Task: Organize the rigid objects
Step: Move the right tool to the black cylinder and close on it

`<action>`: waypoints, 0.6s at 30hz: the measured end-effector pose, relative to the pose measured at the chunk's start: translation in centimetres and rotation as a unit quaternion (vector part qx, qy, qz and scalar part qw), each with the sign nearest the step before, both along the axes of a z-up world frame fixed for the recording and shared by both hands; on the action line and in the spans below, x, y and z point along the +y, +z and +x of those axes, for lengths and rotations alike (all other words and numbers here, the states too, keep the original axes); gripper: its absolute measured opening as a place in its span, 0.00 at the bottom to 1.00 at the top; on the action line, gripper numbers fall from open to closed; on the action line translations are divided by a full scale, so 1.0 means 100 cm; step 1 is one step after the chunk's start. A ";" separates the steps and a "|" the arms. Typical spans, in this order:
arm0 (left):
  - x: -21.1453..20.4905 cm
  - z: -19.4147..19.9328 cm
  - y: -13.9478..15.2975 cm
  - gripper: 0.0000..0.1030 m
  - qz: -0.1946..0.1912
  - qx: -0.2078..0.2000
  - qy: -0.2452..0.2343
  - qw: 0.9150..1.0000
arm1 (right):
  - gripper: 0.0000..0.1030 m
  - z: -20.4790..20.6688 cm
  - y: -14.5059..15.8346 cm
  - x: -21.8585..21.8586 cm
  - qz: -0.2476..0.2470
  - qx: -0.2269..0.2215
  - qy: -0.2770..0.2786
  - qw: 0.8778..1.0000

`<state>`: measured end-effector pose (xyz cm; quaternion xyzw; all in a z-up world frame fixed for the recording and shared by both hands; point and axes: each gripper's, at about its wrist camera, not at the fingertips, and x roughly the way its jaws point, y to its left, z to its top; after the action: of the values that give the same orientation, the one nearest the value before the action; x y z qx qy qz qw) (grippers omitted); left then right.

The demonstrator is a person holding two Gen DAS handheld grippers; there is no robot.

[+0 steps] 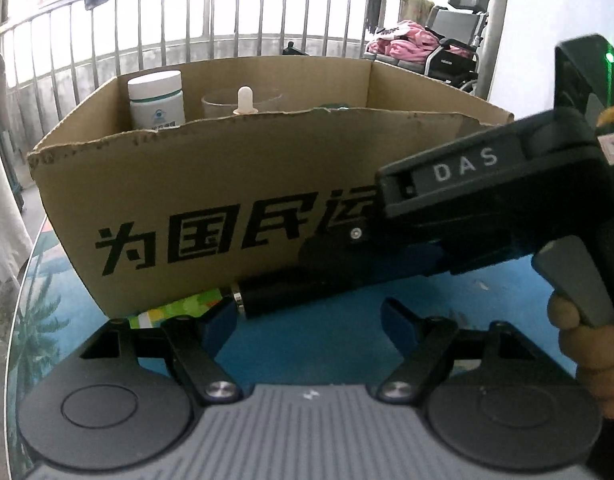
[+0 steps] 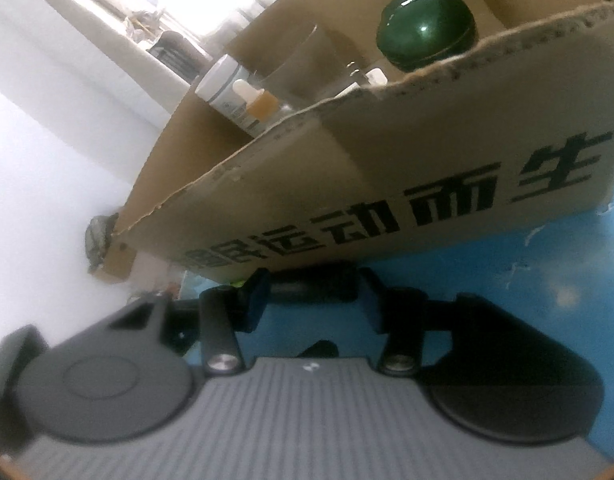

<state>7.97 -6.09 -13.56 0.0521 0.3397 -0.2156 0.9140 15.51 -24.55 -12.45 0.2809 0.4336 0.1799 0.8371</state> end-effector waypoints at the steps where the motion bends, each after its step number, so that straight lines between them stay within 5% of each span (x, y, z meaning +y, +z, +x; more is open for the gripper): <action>1: 0.000 -0.003 0.000 0.77 -0.001 0.000 0.000 1.000 | 0.47 0.001 0.001 0.002 -0.005 -0.001 0.003 1.000; 18: 0.004 -0.065 0.010 0.77 0.007 -0.014 -0.039 0.999 | 0.47 -0.055 0.009 -0.010 -0.017 0.023 0.027 0.999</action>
<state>1.47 -5.73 -12.55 0.0744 0.3259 -0.2477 0.9093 10.01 -25.59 -11.57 0.2594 0.4625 0.1885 0.8266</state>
